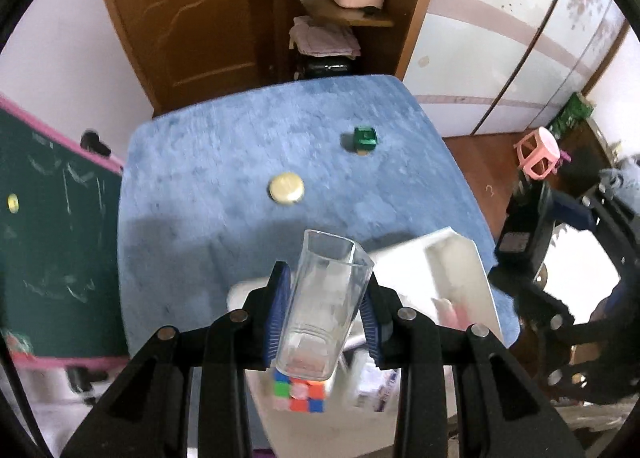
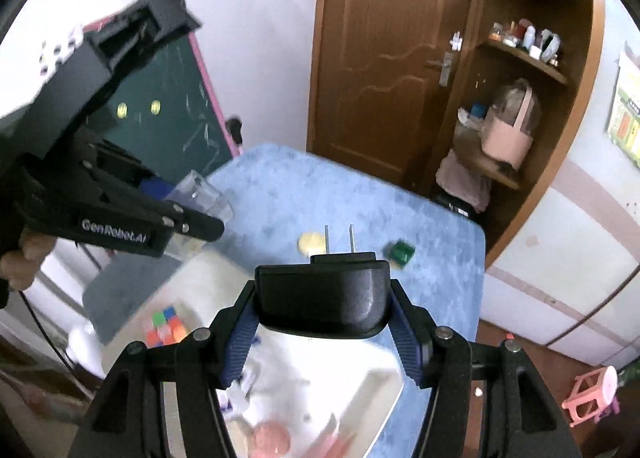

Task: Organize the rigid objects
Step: 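Carry the clear case with the left gripper into the tray while the right gripper carries the charger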

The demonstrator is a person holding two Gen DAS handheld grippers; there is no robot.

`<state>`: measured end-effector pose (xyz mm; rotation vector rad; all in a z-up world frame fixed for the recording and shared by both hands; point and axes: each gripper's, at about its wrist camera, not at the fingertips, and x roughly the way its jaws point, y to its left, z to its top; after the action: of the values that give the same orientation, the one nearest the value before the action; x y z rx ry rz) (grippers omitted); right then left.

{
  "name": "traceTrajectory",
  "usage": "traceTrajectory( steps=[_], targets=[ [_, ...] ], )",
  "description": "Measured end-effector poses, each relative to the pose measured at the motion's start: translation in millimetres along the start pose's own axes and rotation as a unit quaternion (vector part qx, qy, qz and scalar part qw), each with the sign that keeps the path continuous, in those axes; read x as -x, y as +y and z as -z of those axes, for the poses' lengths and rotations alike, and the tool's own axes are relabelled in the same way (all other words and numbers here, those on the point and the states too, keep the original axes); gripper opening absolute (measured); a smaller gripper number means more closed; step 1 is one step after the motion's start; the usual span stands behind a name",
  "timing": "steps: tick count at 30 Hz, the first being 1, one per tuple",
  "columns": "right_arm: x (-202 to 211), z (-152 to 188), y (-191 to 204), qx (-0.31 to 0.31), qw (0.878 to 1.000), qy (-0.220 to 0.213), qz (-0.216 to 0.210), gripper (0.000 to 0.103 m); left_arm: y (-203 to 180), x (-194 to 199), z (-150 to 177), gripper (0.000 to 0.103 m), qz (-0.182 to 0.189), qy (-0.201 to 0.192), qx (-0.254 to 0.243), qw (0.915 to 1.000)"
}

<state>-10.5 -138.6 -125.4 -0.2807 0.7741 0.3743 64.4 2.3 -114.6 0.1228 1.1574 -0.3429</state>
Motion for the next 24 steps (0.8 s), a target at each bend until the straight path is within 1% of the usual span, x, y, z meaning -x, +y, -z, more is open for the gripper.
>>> traceTrajectory(
  steps=[2,4,9,11,13,16,21,22,23,24],
  targets=[
    [-8.7,15.0,7.2,0.008,1.000,0.024,0.007,0.062,-5.1,-8.8,17.9,0.036,-0.002,0.008,0.007,0.9999],
    [-19.3,29.9,11.7,0.009,0.999,0.052,0.011,0.062,-8.4,-19.5,31.3,0.036,-0.013,0.020,0.008,0.9997],
    [-43.2,66.1,20.6,0.008,0.994,0.107,0.026,0.062,-15.5,-56.1,65.7,0.036,-0.023,0.034,-0.001,0.9992],
    [-54.0,79.1,20.6,0.000,0.991,0.130,0.025,0.062,-15.6,-74.3,76.0,0.036,-0.027,0.052,0.008,0.9983],
    [-64.0,89.9,21.2,0.000,0.989,0.148,0.027,0.062,-15.9,-82.3,82.5,0.031,-0.024,0.058,0.016,0.9979],
    [-75.9,101.3,23.6,0.011,0.985,0.170,0.034,0.062,-19.5,-94.6,91.6,0.031,-0.022,0.073,0.020,0.9969],
    [-89.7,111.4,25.9,0.018,0.979,0.200,0.036,0.062,-27.8,-97.5,97.9,0.031,-0.034,0.071,0.006,0.9969],
    [-92.8,110.4,25.2,0.019,0.978,0.203,0.035,0.062,-28.2,-97.1,98.2,0.032,-0.036,0.070,0.005,0.9968],
    [-95.1,110.5,25.9,0.020,0.978,0.207,0.035,0.062,-27.9,-97.1,97.6,0.036,-0.037,0.072,0.004,0.9967],
    [-96.8,111.1,26.5,0.021,0.977,0.210,0.035,0.062,-28.2,-96.3,97.2,0.045,-0.035,0.073,0.003,0.9967]
  ],
)
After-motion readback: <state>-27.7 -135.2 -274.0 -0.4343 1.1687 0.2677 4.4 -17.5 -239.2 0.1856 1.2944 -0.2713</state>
